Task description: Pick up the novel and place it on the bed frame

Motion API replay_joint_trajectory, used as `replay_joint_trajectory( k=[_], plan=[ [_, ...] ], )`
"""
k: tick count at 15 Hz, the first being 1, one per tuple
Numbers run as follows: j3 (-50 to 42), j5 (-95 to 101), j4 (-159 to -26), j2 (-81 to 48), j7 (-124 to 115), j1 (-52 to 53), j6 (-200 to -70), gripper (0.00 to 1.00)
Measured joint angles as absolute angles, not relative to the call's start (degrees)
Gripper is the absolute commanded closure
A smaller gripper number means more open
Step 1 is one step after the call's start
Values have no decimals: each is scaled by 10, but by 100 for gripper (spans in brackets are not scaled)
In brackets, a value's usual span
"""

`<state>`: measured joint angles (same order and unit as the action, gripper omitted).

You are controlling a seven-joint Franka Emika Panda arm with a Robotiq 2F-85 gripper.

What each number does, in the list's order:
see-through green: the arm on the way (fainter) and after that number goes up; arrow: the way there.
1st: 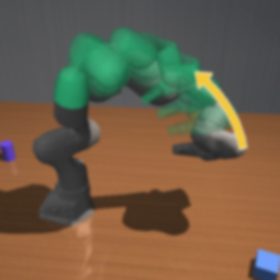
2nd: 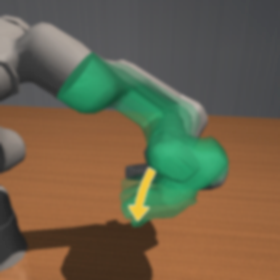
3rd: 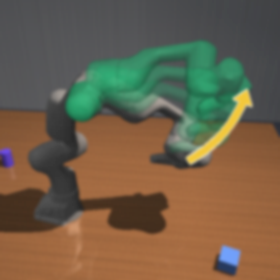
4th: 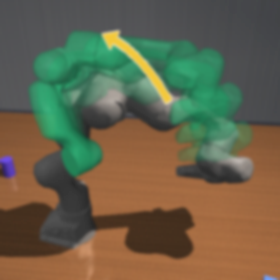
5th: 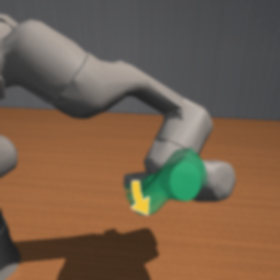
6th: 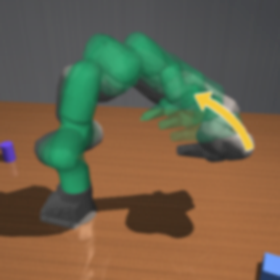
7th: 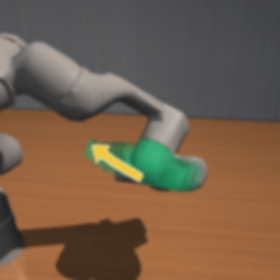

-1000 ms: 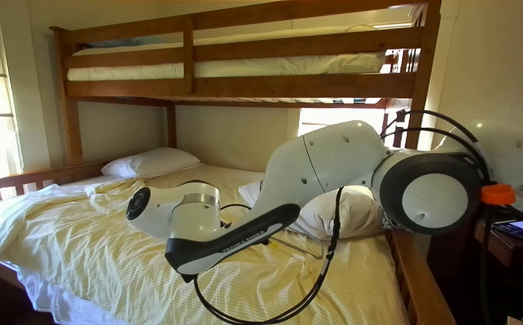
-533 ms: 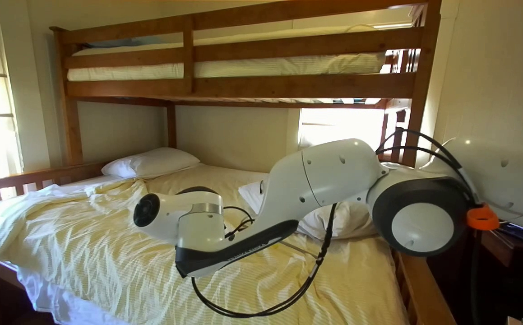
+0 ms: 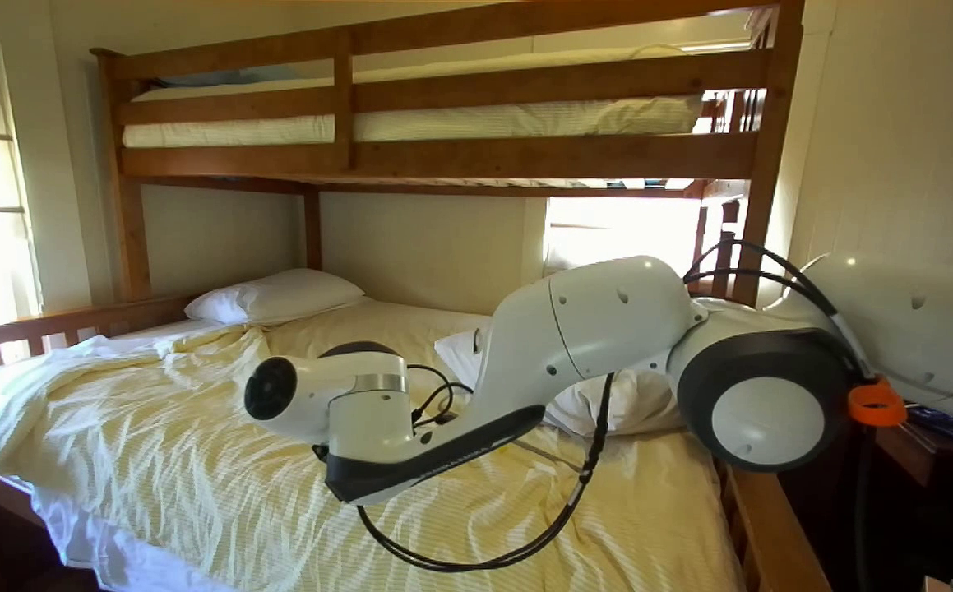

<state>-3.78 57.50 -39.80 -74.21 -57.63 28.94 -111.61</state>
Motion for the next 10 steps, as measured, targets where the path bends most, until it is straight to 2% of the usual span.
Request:
replay_joint_trajectory(
  k=[10],
  plan=[
    [-35,580,-402,-770,-394,268,-1225,0]
  ],
)
